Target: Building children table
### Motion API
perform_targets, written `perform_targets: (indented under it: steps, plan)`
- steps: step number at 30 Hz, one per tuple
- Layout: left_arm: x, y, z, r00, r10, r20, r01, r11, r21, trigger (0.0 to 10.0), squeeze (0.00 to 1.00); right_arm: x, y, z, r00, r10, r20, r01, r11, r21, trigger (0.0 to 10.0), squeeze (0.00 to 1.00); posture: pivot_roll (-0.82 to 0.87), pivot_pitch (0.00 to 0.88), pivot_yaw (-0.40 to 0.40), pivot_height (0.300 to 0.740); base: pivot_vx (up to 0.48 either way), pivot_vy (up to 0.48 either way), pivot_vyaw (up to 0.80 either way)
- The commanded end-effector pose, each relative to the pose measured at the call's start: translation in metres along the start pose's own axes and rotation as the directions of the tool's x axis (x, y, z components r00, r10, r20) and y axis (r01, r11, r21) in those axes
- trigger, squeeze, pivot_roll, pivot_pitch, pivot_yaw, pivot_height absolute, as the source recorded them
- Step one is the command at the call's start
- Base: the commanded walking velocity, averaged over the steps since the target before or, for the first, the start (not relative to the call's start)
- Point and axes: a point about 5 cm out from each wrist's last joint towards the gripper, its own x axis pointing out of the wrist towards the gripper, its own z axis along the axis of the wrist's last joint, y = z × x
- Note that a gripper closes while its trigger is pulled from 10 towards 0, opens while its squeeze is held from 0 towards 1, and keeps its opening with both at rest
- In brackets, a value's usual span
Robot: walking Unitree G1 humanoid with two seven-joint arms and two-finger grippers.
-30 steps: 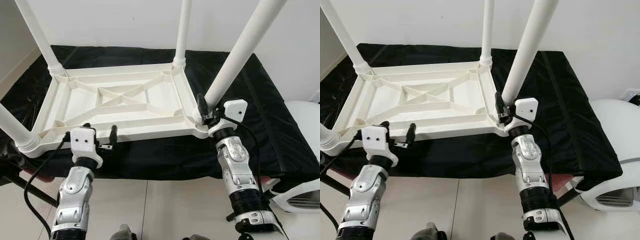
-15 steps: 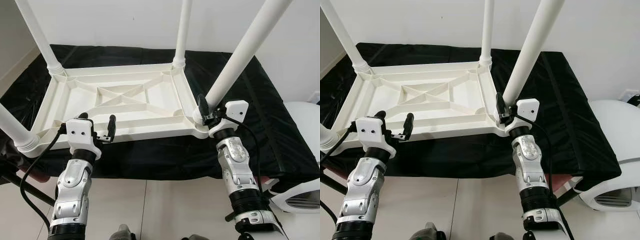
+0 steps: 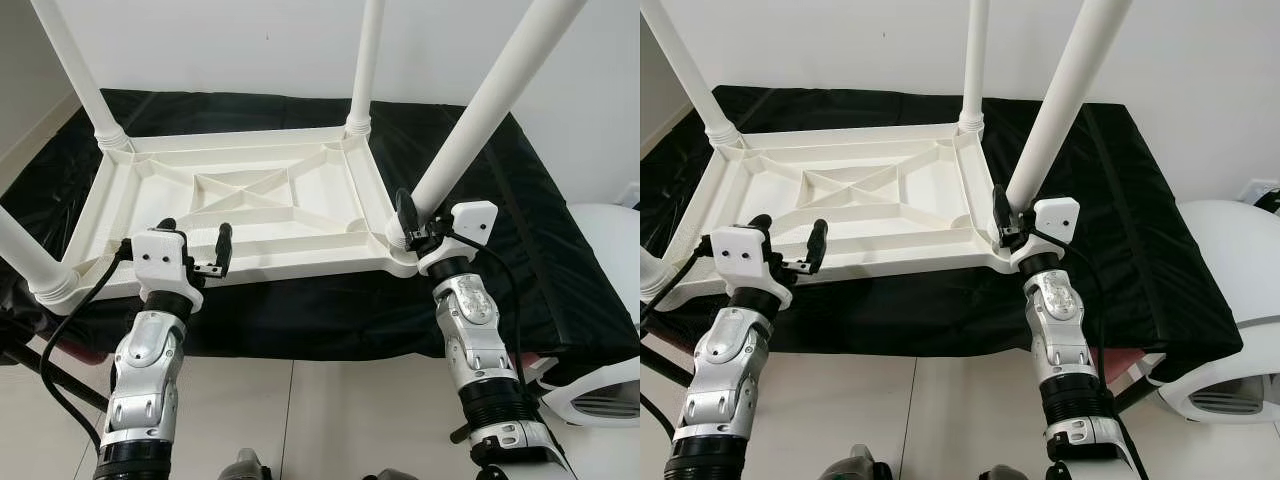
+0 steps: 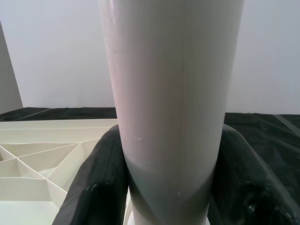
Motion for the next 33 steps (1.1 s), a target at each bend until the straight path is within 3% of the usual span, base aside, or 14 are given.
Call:
perform_targets:
  steps: [1, 14, 21, 33]
  plan:
    - [0.002, 0.003, 0.002, 0.998, 0.058, 0.001, -0.058, 0.998, 0.015, 10.0, 0.00, -0.001, -0.001, -0.001, 1.000, -0.002, -0.004, 0.002, 1.000, 0.002, 10.0, 0.00, 0.03, 0.000, 0.007, 0.740, 0.000, 0.000, 0.00]
    - [0.005, 0.004, 0.007, 0.997, 0.072, 0.018, -0.072, 0.997, 0.026, 10.0, 0.00, 0.006, 0.003, 0.000, 1.000, 0.015, 0.006, -0.015, 1.000, 0.009, 10.0, 0.00, 0.07, 0.000, -0.014, 0.740, 0.000, 0.000, 0.00]
    - [-0.004, 0.017, 0.011, 0.991, 0.133, 0.031, -0.134, 0.990, 0.047, 10.0, 0.00, 0.016, 0.014, -0.001, 0.997, 0.073, 0.009, -0.073, 0.997, 0.033, 10.0, 0.00, 0.13, 0.000, -0.052, 0.740, 0.000, 0.000, 0.00]
    - [-0.010, 0.023, 0.015, 0.984, 0.170, 0.046, -0.173, 0.983, 0.059, 10.0, 0.00, 0.025, 0.026, -0.001, 0.993, 0.121, 0.012, -0.121, 0.991, 0.057, 10.0, 0.00, 0.16, 0.000, -0.068, 0.740, 0.000, 0.000, 0.00]
